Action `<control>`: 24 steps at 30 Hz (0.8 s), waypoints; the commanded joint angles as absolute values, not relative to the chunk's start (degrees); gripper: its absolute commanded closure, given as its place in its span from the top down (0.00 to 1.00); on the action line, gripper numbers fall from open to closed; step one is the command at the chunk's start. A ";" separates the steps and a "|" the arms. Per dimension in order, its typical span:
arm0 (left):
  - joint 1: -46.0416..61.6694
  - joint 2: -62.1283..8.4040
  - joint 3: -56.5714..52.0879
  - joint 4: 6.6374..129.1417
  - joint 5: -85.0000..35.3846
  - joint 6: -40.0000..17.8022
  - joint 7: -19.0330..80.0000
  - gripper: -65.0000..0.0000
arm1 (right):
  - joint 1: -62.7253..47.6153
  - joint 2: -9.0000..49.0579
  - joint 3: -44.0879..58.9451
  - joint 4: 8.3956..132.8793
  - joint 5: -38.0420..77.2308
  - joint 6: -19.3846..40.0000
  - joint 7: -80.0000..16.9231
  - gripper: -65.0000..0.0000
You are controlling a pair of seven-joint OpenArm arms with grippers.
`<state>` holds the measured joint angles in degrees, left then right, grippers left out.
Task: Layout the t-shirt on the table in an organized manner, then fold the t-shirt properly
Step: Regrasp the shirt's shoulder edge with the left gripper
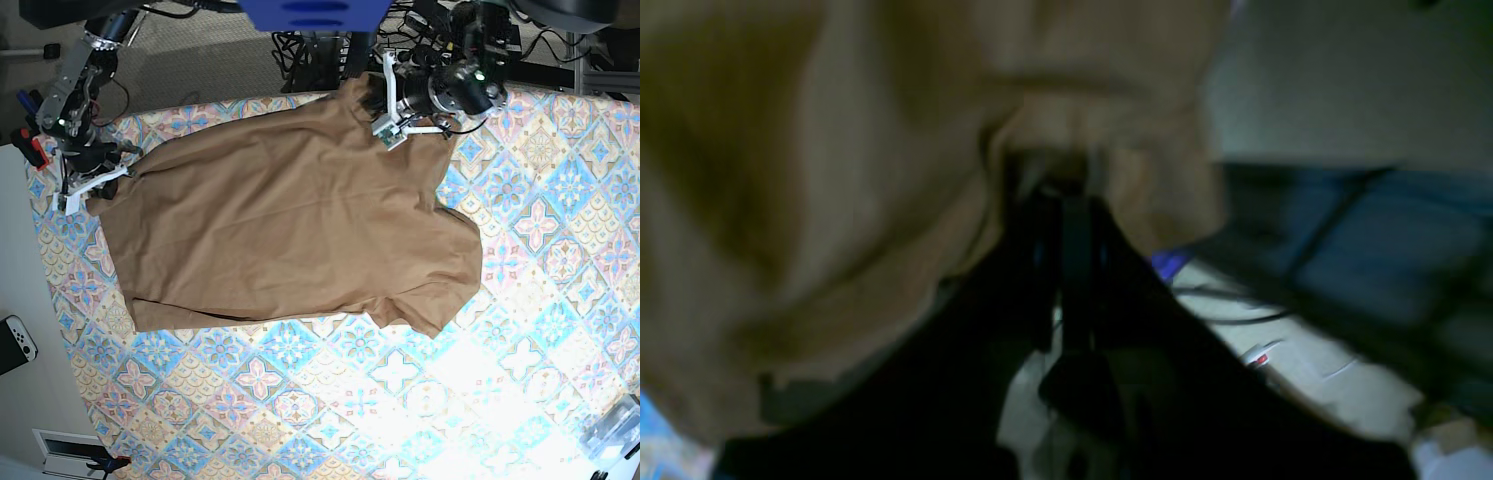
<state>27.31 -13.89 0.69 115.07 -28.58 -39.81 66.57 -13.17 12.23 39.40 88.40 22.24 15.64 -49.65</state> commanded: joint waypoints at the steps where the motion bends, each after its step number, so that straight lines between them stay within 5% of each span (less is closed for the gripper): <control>1: 27.12 -15.69 0.22 116.00 -33.27 -40.00 67.47 0.00 | -12.79 13.14 39.69 89.27 22.90 15.96 -48.31 0.00; 9: 24.04 -20.88 -11.38 115.82 -50.95 -40.00 70.55 0.02 | -12.35 13.14 39.60 89.19 22.90 15.96 -48.31 0.00; 14: 24.04 -20.88 -16.66 115.82 -52.26 -40.00 70.55 0.40 | -12.35 13.14 39.60 88.31 22.90 15.96 -48.31 0.00; 16: 24.40 -20.88 -16.48 115.82 -53.49 -40.00 70.55 0.48 | -12.35 13.14 39.60 86.20 22.90 15.96 -48.31 0.00; 24: 26.77 -20.53 -21.76 114.95 -54.55 -40.00 70.20 0.41 | -12.35 13.14 39.60 82.33 22.90 15.96 -48.31 0.00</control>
